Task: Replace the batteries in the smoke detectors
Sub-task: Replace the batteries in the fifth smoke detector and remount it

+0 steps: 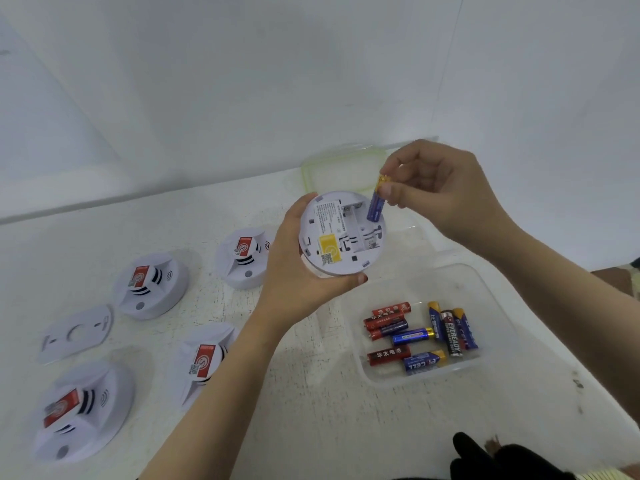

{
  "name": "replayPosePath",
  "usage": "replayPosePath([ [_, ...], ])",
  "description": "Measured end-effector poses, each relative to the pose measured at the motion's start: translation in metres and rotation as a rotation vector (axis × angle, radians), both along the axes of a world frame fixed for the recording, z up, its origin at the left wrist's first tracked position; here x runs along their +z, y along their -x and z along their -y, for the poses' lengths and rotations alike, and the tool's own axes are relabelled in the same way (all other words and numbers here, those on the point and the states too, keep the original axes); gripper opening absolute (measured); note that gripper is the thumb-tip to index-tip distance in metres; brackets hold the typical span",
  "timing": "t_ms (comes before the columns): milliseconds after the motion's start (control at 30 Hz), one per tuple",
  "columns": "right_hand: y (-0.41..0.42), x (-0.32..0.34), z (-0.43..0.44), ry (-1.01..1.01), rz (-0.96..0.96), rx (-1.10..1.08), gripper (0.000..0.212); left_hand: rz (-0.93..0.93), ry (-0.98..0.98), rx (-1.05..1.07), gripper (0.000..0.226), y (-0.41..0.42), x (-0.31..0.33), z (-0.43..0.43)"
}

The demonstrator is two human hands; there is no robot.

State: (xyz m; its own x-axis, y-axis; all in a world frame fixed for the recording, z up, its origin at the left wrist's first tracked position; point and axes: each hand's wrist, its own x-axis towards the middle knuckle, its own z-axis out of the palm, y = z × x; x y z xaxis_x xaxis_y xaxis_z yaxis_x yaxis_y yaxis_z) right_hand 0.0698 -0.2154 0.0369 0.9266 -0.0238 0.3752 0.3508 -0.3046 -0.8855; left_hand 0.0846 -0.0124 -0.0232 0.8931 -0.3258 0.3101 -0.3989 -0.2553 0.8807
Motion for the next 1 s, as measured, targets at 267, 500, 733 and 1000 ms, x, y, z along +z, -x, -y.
replayPosePath([
  [267, 0.008, -0.003, -0.012, 0.376, 0.11, -0.083, 0.014, 0.039, -0.02, -0.024, 0.101, 0.002, 0.001, 0.0],
  [500, 0.014, -0.01, -0.02, 0.32, 0.061, -0.028, 0.007, 0.033, 0.028, -0.041, 0.099, 0.007, 0.001, 0.0],
  [733, 0.014, -0.015, -0.021, 0.357, 0.144, -0.023, 0.02, 0.022, 0.156, -0.062, 0.095, 0.013, 0.004, 0.006],
  [1000, 0.017, -0.018, -0.022, 0.528, 0.288, -0.023, 0.027, 0.049, 0.217, -0.097, 0.091, 0.016, 0.004, 0.002],
])
